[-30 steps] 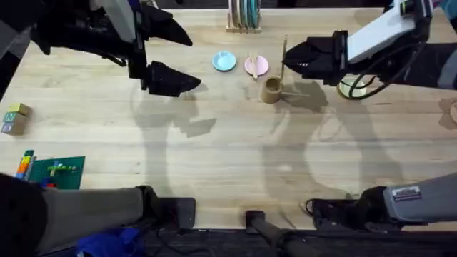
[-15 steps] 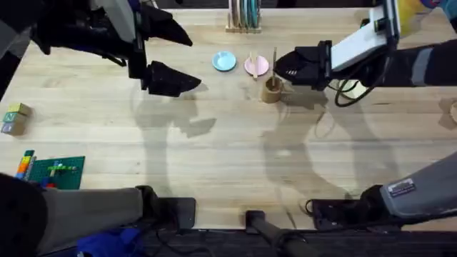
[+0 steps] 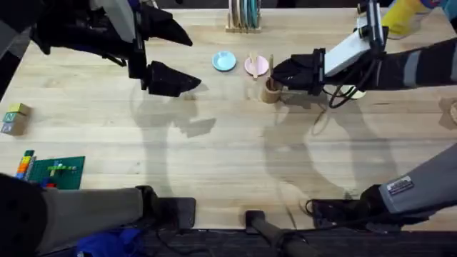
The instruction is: Pick up a utensil and set it on the pink plate, then put the other utensil in the container.
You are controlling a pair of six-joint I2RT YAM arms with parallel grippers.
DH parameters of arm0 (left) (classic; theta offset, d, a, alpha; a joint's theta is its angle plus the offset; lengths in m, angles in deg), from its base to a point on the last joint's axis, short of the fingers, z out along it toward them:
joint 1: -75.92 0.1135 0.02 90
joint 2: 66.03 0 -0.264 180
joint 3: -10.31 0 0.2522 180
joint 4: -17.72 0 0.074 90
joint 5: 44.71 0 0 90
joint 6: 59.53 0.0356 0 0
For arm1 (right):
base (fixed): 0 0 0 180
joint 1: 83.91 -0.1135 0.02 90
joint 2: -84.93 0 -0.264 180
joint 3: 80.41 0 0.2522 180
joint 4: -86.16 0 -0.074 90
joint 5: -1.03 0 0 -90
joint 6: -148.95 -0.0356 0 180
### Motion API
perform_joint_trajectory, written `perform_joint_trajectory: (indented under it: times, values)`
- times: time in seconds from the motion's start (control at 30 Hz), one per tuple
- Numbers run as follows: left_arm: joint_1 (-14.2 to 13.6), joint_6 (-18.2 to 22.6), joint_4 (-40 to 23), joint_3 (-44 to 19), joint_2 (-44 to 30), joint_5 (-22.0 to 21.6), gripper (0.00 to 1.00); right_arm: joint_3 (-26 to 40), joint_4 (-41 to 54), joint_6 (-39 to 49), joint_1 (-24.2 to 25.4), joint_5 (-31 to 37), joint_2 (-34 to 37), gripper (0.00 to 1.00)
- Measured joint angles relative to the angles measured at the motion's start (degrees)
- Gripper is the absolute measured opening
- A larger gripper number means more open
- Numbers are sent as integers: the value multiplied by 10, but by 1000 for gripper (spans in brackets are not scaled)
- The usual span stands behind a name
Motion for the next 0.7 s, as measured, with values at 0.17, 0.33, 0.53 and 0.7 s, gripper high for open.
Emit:
perform_joint_trajectory:
  times: [0.17, 0.33, 0.53, 0.7]
  values:
    - [0, 0, 0, 0, 0, 0, 996, -9, 5, 0, 0, 19, 0, 32]
    - [0, 0, 0, 0, 0, 0, 995, -12, 5, 0, -2, 35, 0, 32]
    - [0, 0, 0, 0, 0, 0, 995, -15, 5, 0, -7, 53, 0, 41]
    - [0, 0, 0, 0, 0, 0, 995, -16, 6, 2, -8, 58, 0, 459]
